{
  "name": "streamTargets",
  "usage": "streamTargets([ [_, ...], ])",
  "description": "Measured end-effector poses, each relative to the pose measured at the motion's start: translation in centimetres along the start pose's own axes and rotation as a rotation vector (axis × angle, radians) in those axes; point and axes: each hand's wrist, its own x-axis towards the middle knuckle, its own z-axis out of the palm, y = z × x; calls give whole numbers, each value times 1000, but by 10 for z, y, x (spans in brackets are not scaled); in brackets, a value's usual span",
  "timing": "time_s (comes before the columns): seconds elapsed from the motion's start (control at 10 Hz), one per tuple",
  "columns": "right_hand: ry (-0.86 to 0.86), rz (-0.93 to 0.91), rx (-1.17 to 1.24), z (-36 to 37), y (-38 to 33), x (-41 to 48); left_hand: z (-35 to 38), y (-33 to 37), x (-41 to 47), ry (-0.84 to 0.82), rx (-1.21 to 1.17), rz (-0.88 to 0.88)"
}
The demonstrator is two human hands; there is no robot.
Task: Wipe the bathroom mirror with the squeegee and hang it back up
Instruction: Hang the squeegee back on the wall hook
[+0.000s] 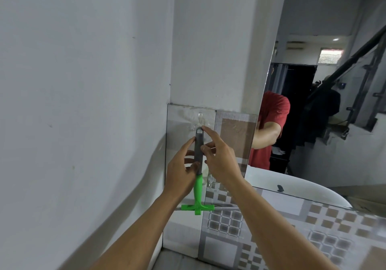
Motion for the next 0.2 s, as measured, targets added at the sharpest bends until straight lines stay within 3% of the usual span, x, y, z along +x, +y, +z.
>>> streamTargets([
  [0.2, -1, -39, -88, -8, -3, -6, 2, 1, 1, 32, -11, -9],
])
